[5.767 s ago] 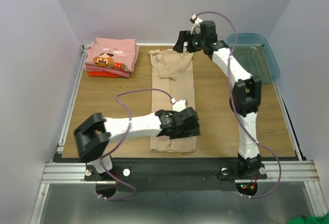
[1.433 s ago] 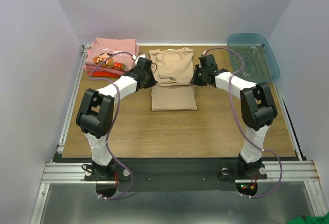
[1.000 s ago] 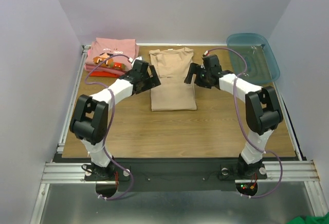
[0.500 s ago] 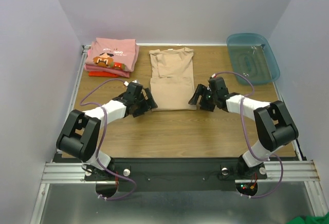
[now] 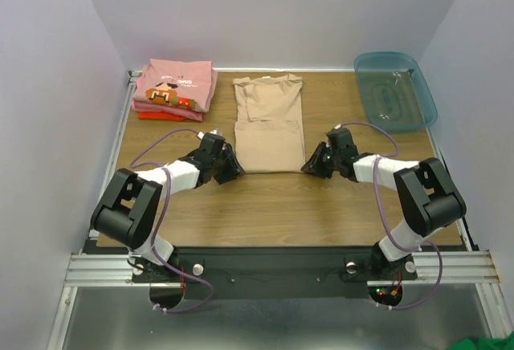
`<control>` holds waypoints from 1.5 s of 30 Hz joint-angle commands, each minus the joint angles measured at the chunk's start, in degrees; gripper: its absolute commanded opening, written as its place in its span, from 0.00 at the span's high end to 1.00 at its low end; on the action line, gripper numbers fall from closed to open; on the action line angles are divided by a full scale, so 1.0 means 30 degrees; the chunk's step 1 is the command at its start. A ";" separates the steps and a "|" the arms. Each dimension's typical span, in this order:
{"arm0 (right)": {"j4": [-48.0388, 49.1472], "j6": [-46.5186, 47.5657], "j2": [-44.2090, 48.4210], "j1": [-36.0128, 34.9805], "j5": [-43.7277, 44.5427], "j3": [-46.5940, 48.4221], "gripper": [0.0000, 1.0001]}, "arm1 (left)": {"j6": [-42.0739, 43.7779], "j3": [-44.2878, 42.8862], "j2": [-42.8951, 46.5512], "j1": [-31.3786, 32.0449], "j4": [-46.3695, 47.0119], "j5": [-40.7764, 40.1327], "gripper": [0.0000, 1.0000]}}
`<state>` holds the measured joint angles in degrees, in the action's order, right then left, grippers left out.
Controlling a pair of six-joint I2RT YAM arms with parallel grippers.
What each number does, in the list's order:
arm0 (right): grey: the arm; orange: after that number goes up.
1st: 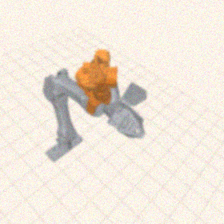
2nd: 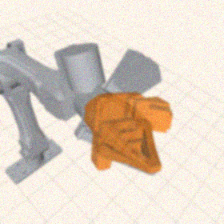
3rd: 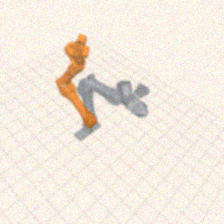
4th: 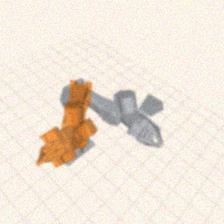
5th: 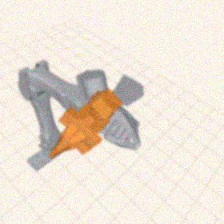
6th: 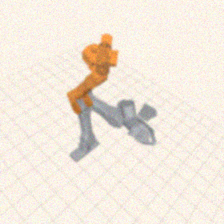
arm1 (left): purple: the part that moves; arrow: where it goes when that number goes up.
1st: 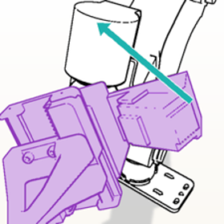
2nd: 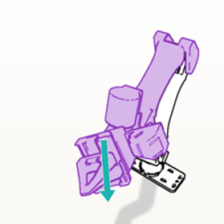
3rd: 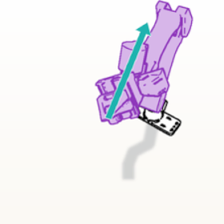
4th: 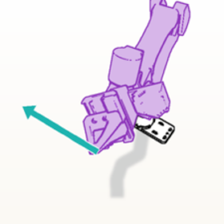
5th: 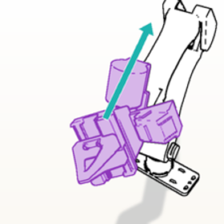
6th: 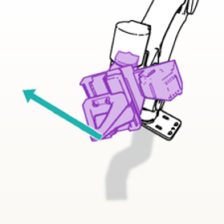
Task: Fold and stack the t-shirts
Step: Fold the tshirt
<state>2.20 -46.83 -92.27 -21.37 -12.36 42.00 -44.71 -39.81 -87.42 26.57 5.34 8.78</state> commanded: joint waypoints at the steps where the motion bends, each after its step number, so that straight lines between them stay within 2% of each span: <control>1: 0.0498 -0.0298 0.0082 -0.0056 0.0487 -0.0521 0.91 | 0.0049 0.0234 -0.0655 0.0167 0.0386 0.0529 0.62; 2: 0.0498 -0.0299 0.0228 -0.0056 0.0487 -0.0639 0.99 | 0.0107 0.0205 -0.0685 0.0168 0.0387 0.0532 0.70; 4: 0.0469 -0.0152 0.0637 -0.0056 0.0604 -0.0990 0.99 | 0.0108 0.0263 -0.0832 0.0343 0.0446 0.0649 0.92; 5: 0.0498 -0.0123 0.1132 -0.0056 0.0720 -0.1166 1.00 | 0.0079 0.0321 -0.0832 0.0373 0.0474 0.0620 1.00; 11: 0.0410 0.0462 0.2746 -0.0056 0.0371 -0.2923 1.00 | -0.0068 0.1579 0.0221 0.0753 0.0971 -0.0083 1.00; 18: 0.0323 0.0521 0.4501 -0.0056 -0.0069 -0.4183 1.00 | -0.0506 0.3424 0.3204 0.2128 0.1617 -0.1163 1.00; 23: -0.0057 0.0610 0.5734 -0.0056 0.0165 -0.4829 1.00 | -0.0859 0.3343 0.4091 0.2482 0.0858 -0.2191 1.00; 24: -0.0116 0.0609 0.5824 -0.0085 0.0165 -0.4887 1.00 | -0.0714 0.3049 0.3829 0.2482 0.0391 -0.2280 0.80; 26: -0.0204 0.0609 0.5941 -0.0056 0.0136 -0.4946 1.00 | -0.0479 0.2345 0.3506 0.2482 0.0387 -0.2106 0.48; 28: -0.0234 0.0580 0.6000 -0.0056 0.0136 -0.5063 0.99 | -0.0361 0.1703 0.3009 0.2482 0.0445 -0.1842 0.44; 34: -0.0381 0.0639 0.6264 -0.0056 0.0429 -0.5240 1.00 | -0.0039 0.0616 0.1397 0.2482 0.0796 -0.1432 0.44; 35: -0.0439 0.0639 0.6264 -0.0056 0.0400 -0.5211 1.00 | -0.0010 0.0441 0.1105 0.2482 0.0797 -0.1344 0.45; 36: -0.0439 0.0639 0.6264 -0.0056 0.0370 -0.5210 0.99 | 0.0020 0.0381 0.0812 0.2482 0.0768 -0.1256 0.53; 40: -0.0527 0.0551 0.6498 -0.0056 0.0545 -0.5327 1.00 | 0.0020 0.0555 -0.0508 0.2511 0.0971 -0.0350 0.71; 41: -0.0614 0.0435 0.6586 -0.0056 0.0691 -0.5385 0.99 | -0.0038 0.0759 -0.0596 0.2540 0.1060 -0.0057 0.83; 43: -0.0673 0.0228 0.6819 -0.0056 0.0576 -0.5503 1.00 | -0.0213 0.1256 -0.0394 0.2862 0.1207 0.0327 0.98; 45: -0.0674 0.0316 0.7229 -0.0056 0.0050 -0.5677 1.00 | -0.0506 0.1638 0.0509 0.3387 0.1062 0.0269 1.00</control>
<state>0.73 -46.04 -73.36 -21.37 -11.49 26.13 -45.98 -37.32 -88.29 34.35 9.89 7.57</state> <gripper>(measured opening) 0.021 0.037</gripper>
